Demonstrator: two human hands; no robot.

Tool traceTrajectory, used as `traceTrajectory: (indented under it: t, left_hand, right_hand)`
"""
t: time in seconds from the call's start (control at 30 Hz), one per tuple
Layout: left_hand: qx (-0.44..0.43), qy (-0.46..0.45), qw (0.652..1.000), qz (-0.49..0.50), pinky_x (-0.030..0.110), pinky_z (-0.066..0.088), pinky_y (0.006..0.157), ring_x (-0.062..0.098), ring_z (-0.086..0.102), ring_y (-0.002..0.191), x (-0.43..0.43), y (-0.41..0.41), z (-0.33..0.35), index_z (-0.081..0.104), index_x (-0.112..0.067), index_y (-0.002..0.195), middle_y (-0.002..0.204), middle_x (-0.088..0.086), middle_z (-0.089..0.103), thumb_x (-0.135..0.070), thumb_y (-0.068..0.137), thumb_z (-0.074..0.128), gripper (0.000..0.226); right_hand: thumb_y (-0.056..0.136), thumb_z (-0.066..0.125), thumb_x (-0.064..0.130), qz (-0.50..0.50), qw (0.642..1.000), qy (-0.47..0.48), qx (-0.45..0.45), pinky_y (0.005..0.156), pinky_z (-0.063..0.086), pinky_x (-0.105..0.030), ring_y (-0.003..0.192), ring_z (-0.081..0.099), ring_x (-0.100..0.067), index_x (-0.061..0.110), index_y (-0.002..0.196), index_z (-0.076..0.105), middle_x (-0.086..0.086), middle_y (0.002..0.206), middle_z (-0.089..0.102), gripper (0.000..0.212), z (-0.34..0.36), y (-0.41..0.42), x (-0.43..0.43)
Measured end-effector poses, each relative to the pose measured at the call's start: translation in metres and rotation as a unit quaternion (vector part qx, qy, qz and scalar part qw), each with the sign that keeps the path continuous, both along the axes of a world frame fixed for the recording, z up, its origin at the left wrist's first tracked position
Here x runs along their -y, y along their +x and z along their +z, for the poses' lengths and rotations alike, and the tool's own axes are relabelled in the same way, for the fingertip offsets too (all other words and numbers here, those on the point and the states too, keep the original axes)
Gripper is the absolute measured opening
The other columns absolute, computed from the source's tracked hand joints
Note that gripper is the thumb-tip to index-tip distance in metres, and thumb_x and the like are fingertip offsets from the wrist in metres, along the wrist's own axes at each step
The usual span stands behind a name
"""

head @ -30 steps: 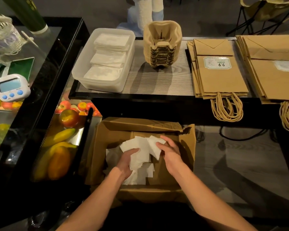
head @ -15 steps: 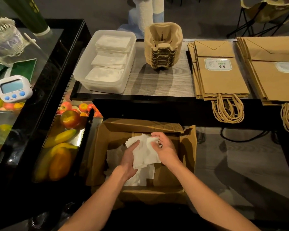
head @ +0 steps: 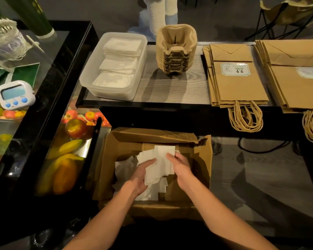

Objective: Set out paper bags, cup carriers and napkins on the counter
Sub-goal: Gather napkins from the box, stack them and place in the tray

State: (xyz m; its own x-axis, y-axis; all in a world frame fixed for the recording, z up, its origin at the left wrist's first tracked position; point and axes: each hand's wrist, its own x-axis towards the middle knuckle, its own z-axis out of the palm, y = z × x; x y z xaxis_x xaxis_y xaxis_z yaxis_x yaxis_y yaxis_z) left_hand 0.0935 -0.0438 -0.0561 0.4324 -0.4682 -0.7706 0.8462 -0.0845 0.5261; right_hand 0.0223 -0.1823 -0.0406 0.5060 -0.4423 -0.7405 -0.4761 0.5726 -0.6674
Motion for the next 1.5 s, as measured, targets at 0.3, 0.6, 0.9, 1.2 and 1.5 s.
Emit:
traceTrajectory:
  t: [0.3,0.6,0.9,1.2,1.5]
  left_hand:
    - [-0.041,-0.046,0.997,0.042,0.051,0.045,0.109,0.038,0.06,0.123,0.005,-0.001,0.001,0.064,-0.017,0.135,0.134,0.021,0.065,-0.069,0.086,0.053,0.073]
    - [-0.052,-0.04,0.997,0.031,0.05,0.046,0.101,0.037,0.062,0.116,0.006,-0.003,-0.008,0.057,-0.007,0.141,0.124,0.021,0.066,-0.032,0.098,0.061,0.05]
    - [-0.045,-0.001,0.998,0.05,0.043,0.05,0.095,0.031,0.068,0.1,-0.002,0.008,-0.016,0.07,-0.01,0.122,0.116,0.018,0.071,-0.031,0.1,0.058,0.032]
    - [-0.048,0.053,0.995,0.063,0.042,0.05,0.095,0.029,0.069,0.096,-0.012,0.014,-0.024,0.067,-0.012,0.118,0.095,0.011,0.078,-0.03,0.102,0.057,0.026]
    - [-0.028,-0.001,0.999,0.032,0.048,0.052,0.101,0.034,0.066,0.115,-0.006,0.012,-0.011,0.063,-0.02,0.134,0.131,0.017,0.068,-0.057,0.092,0.063,0.057]
  right_hand:
    - [0.1,0.061,0.039,0.167,0.977,-0.126,0.04,0.075,0.057,-0.024,0.106,0.061,-0.011,0.033,0.133,0.054,0.003,0.13,0.059,0.034,0.015,0.005,-0.002]
    - [0.107,0.049,0.028,0.269,0.943,-0.195,0.009,0.095,0.056,-0.033,0.132,0.047,-0.017,0.031,0.155,0.032,0.007,0.149,0.035,0.051,0.004,0.002,-0.021]
    - [0.098,0.062,0.012,0.431,0.788,-0.422,-0.126,0.127,0.016,-0.045,0.156,0.008,-0.027,0.023,0.159,0.024,-0.003,0.168,0.016,0.073,-0.039,0.011,0.018]
    - [0.089,0.073,0.019,0.431,0.766,-0.446,-0.167,0.115,0.038,-0.04,0.135,0.046,-0.025,0.023,0.132,0.06,-0.002,0.138,0.054,0.045,-0.049,0.014,0.026]
    - [0.098,0.066,0.029,0.171,0.983,-0.068,0.003,0.099,0.046,-0.032,0.119,0.052,-0.014,0.021,0.141,0.048,0.004,0.132,0.056,0.047,0.0,0.007,0.014]
